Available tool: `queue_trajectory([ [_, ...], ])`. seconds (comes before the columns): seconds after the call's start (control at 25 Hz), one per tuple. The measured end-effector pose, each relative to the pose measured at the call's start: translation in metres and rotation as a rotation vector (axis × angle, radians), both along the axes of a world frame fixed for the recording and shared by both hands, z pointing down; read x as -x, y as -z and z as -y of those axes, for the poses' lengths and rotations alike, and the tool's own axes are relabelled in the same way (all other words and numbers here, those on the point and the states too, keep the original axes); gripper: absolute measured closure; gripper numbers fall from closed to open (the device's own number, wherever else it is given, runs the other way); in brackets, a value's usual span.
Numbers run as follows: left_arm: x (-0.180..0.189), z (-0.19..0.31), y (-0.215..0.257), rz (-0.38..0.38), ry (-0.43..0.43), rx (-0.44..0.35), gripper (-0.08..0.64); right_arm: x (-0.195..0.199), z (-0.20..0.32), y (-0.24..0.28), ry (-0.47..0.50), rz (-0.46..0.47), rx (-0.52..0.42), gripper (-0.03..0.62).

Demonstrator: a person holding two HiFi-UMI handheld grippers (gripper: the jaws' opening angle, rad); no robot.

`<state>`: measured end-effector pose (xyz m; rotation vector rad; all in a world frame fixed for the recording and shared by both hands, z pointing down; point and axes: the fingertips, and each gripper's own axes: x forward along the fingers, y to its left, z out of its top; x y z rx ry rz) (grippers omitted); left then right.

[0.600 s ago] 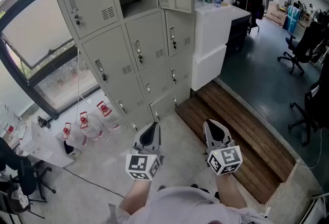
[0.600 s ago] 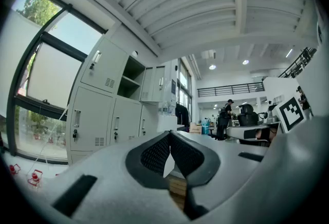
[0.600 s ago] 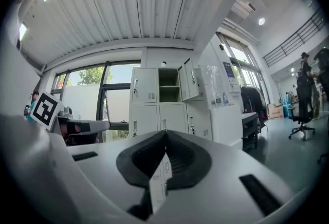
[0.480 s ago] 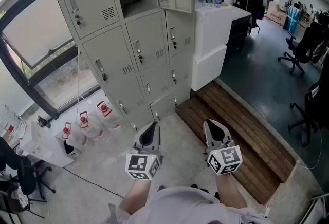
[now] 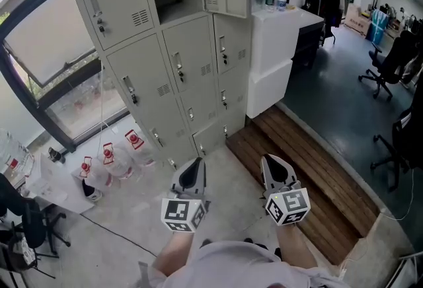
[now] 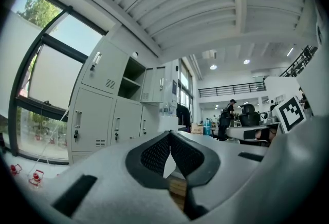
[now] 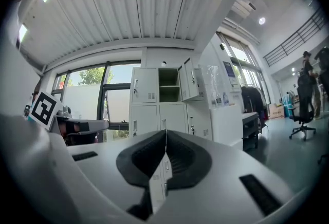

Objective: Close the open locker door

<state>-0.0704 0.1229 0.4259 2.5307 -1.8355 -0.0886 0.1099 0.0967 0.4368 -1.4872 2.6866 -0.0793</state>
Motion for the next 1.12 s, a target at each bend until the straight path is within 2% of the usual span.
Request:
queue_trajectory([
  [0.28,-0.014,0.004,0.000,0.006,0.015,0.002,0.552,-0.017,0.007,-0.001,0.009,0.007,0.006,0.579],
  [0.64,-0.053,0.013,-0.001,0.017,0.049,-0.001,0.552,-0.055,0.021,-0.005,0.057,0.006,0.012,0.578],
  [0.88,-0.059,0.030,-0.002,0.007,0.079,-0.001,0.552,-0.067,0.041,-0.005,0.075,0.020,0.014,0.579],
  [1.12,-0.054,0.073,-0.005,-0.007,0.065,0.003,0.552,-0.058,0.081,-0.008,0.087,0.008,0.017,0.578],
])
